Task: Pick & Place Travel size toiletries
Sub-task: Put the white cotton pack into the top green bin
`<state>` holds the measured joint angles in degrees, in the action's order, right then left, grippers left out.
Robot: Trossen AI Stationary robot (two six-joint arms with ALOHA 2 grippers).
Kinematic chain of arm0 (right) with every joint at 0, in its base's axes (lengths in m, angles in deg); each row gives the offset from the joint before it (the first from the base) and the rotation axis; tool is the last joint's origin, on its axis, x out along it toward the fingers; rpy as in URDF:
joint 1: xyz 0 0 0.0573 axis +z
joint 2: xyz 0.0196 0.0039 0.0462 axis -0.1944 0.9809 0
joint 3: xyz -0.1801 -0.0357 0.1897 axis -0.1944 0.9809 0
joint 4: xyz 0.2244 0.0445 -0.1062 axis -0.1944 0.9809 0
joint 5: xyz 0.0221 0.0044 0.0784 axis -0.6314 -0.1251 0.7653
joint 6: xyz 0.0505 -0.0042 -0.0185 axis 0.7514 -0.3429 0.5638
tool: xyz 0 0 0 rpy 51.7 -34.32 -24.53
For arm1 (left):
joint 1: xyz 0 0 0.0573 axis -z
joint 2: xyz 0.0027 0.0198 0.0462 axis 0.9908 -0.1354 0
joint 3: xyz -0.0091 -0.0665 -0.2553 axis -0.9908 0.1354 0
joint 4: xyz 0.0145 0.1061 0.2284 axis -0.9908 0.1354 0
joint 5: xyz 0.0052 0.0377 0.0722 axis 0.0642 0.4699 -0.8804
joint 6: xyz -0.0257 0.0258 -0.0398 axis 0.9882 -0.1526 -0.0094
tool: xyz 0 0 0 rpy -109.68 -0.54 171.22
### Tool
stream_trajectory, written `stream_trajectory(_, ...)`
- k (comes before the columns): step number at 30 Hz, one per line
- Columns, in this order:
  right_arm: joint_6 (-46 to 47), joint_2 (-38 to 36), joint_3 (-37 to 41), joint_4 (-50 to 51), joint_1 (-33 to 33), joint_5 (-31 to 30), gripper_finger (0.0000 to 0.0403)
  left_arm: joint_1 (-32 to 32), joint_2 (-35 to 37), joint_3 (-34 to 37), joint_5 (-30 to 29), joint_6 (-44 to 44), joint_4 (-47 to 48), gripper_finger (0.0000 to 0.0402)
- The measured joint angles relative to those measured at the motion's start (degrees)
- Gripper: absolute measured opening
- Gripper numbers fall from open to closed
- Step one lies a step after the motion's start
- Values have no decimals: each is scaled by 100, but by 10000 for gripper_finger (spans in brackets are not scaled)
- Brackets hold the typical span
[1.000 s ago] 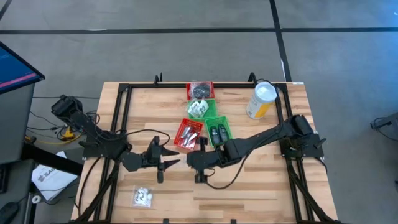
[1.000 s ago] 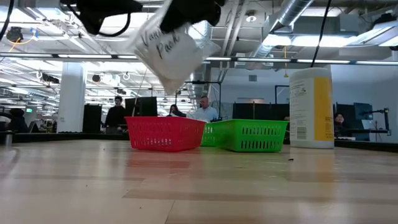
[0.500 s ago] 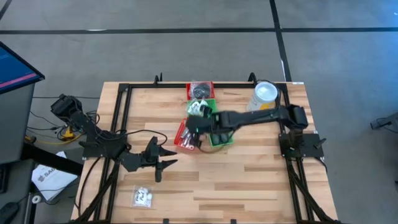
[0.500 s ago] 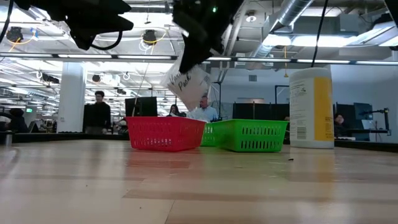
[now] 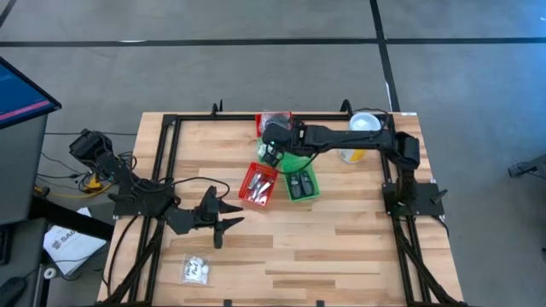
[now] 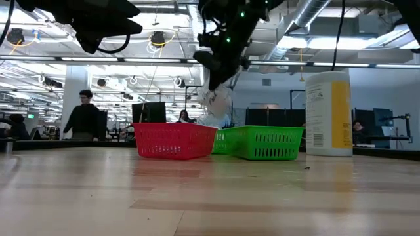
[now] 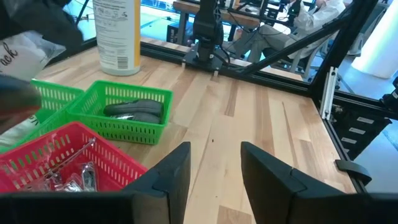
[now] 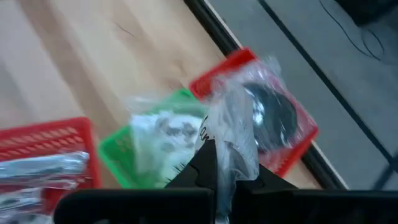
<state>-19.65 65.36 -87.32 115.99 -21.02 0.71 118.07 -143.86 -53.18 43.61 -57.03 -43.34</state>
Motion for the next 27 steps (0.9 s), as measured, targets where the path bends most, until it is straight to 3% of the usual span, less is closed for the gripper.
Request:
stream_trajectory(9, 366, 0, 979, -1108, -225, -227, 0, 0, -2, 0, -9, 0, 0, 131)
stream_trajectory(20, 950, 0, 1172, -693, -287, -1203, 0, 0, -4, 0, -22, -2, 0, 131)
stream_trajectory(27, 768, 119, 1257, -1197, -217, -1074, 9, 0, -4, 0, -20, 7, -2, 131)
